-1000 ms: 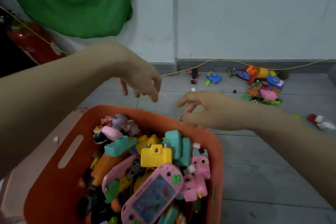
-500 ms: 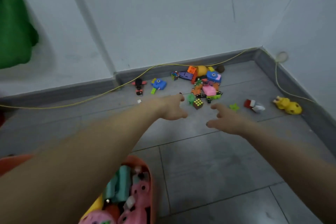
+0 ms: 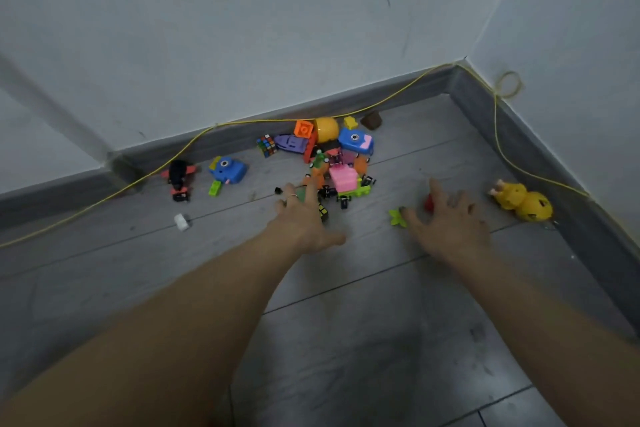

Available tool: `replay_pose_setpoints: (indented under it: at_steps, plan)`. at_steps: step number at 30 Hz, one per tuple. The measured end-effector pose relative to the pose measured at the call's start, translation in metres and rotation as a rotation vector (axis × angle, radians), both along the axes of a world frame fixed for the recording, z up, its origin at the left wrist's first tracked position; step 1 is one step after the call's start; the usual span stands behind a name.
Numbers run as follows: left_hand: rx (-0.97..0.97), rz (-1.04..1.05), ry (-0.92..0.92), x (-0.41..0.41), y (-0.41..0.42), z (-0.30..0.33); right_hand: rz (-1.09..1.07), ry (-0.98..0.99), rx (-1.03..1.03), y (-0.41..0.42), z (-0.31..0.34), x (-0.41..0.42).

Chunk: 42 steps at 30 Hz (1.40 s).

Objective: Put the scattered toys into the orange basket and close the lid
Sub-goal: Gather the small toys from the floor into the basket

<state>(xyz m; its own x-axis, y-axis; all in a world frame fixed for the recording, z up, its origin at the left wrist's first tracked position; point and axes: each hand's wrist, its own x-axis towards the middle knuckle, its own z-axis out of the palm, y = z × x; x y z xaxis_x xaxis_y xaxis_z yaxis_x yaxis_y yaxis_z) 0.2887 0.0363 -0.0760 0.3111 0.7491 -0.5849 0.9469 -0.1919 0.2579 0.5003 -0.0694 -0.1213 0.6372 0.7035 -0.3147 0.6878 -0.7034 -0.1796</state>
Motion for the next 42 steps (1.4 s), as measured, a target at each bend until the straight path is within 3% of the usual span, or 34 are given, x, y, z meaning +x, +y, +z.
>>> replay_pose_setpoints:
  at_steps: [5, 11, 18, 23, 30, 35, 42]
  plan:
    - [-0.024, 0.001, -0.006, 0.02, 0.002, -0.022, 0.174, -0.037, 0.003, 0.01, -0.004, -0.006]
    - [0.171, -0.046, 0.017, 0.029, 0.001, -0.035, 0.413, -0.149, 0.122, 0.009, -0.014, -0.016]
    - [0.268, -0.203, -0.007, 0.043, 0.014, -0.042, 0.482, -0.208, 0.28, 0.003, -0.029, -0.022]
    - [0.334, -0.259, -0.059, 0.038, 0.022, -0.048, 0.367, -0.022, 0.429, 0.025, -0.018, -0.02]
    - [0.337, -0.349, -0.178, -0.006, 0.034, -0.046, 0.488, 0.108, 0.307, 0.077, -0.012, -0.03]
    - [0.293, -0.413, -0.066, -0.033, 0.036, -0.043, 0.587, 0.049, 0.163, 0.084, -0.021, -0.042]
    - [0.341, -0.381, 0.054, -0.043, 0.038, -0.043, 0.693, -0.086, 0.16, 0.082, -0.016, -0.058]
